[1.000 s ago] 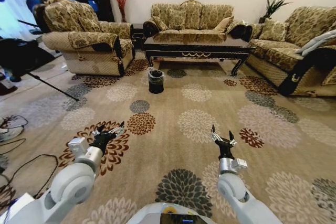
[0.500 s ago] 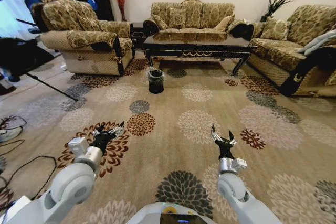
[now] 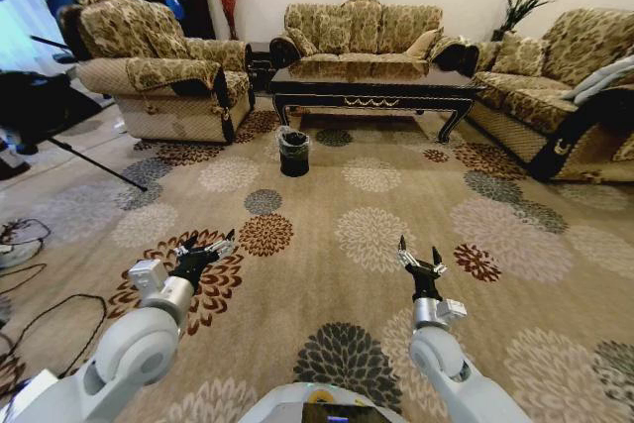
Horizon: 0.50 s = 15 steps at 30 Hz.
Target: Move to the front of the table and pick up the trash from the floor, then place it into the trash bin.
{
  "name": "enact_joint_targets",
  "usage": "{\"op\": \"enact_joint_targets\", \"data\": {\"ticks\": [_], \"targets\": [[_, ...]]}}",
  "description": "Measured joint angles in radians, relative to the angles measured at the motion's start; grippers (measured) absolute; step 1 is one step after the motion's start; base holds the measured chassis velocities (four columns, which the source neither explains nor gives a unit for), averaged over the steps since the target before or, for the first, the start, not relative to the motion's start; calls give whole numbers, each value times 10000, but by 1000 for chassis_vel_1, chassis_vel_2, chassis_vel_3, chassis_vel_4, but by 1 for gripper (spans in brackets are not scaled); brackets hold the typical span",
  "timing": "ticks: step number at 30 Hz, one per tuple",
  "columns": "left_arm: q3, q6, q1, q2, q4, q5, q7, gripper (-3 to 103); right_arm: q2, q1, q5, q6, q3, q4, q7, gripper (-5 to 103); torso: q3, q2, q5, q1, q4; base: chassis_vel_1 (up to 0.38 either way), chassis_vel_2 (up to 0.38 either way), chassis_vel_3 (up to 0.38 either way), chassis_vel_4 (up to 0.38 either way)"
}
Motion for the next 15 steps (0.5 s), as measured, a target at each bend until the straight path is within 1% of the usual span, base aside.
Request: {"op": "enact_joint_targets", "data": {"ticks": [15], "targets": [[0, 0, 0, 0, 0, 0, 0, 100, 0, 0, 0, 0, 0, 0, 0, 100, 17, 37, 0, 16, 0, 0, 0, 0, 0]]}}
